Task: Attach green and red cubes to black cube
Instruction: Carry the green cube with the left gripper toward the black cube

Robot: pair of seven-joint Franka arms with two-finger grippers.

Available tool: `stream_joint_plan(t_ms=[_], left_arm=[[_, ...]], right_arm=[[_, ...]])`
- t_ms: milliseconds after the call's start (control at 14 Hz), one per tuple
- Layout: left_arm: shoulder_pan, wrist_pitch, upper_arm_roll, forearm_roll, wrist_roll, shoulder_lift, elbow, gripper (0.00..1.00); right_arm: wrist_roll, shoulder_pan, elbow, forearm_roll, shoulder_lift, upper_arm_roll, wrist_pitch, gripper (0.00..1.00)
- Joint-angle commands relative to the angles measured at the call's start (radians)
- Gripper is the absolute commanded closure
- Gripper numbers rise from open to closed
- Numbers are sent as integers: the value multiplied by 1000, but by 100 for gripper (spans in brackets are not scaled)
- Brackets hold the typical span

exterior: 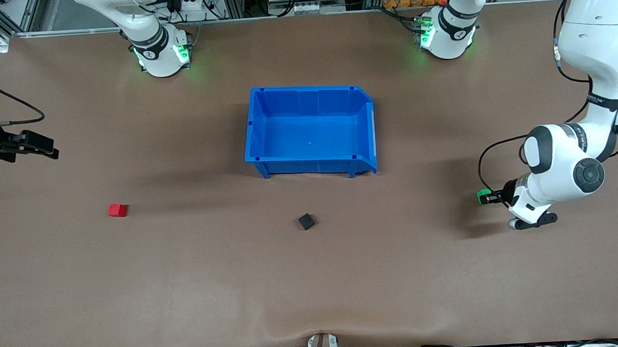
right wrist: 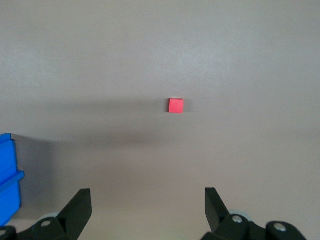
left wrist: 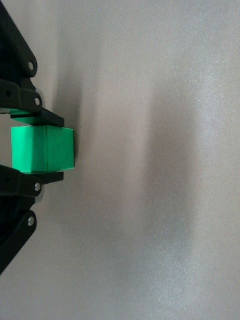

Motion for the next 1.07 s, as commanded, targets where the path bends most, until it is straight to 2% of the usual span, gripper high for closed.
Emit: stream_joint_plan(t_ms=[0,287,645,788,1003], left_arm=[[-3,1,-9,18,-141,7,26,100],[-47,-92,-43,12,-353,4,86,100],[-118,-97,-54,-112,-556,6,125,100],[-118,-97,-93,-160,-675,4,137,100],[-121,-105,-153,-160,-856,7,163,100]], right_arm=[[-12,-20,-1,11,7,10,14,0],[-12,-25,-1,11,24,10,19,0],[-14,-25,-2,11,35,10,34,0],[-12,-26,-2,11,42,10,36,0],[-14,-28,-2,11,54,10,50,0]])
